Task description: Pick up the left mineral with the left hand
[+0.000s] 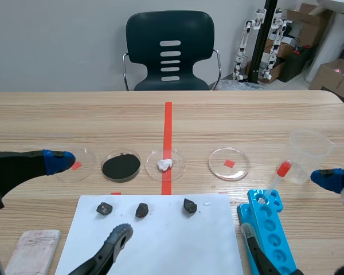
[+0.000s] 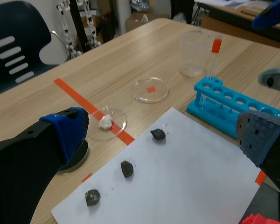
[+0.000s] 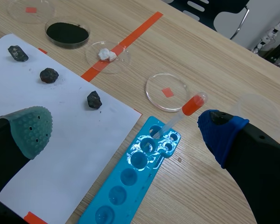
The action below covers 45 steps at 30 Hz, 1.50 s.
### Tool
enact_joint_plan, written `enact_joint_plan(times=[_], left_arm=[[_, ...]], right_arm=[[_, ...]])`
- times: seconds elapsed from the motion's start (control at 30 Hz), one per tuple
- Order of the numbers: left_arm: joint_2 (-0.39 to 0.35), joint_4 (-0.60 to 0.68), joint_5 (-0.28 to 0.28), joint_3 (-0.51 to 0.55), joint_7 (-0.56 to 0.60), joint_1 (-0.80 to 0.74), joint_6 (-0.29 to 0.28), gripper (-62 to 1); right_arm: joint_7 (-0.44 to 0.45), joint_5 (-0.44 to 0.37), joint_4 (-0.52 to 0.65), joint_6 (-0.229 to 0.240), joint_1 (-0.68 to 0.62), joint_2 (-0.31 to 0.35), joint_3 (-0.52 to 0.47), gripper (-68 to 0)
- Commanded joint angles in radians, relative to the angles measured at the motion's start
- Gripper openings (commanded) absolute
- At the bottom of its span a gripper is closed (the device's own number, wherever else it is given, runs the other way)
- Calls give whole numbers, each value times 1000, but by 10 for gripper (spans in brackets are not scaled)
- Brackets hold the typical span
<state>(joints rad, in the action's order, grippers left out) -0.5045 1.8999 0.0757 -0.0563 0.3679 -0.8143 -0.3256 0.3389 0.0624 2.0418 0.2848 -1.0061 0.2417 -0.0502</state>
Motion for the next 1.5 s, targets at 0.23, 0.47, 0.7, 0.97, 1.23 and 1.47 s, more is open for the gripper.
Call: enact_joint_plan(times=[0.23,0.47,0.7,0.97,1.23,1.47], left_arm=[[27,21,166,4,-373,63,-1,14],[27,21,436,4,-688,139,73,14],[27,15,490,4,-1062,255,344,14],[27,10,454,-76,-1265,409,542,14],[27,-12,385,-235,-1360,542,729,14],[34,-116,369,-347,-1495,697,842,14]], right_arm=[[15,-10,12,-3,6,7,-3,4],[15,-10,12,-3,6,7,-3,4],[15,-10,12,-3,6,7,-3,4],[15,-10,12,-3,6,7,-3,4],[15,-10,12,-3,6,7,-3,4],[15,-10,12,-3,6,7,-3,4]])
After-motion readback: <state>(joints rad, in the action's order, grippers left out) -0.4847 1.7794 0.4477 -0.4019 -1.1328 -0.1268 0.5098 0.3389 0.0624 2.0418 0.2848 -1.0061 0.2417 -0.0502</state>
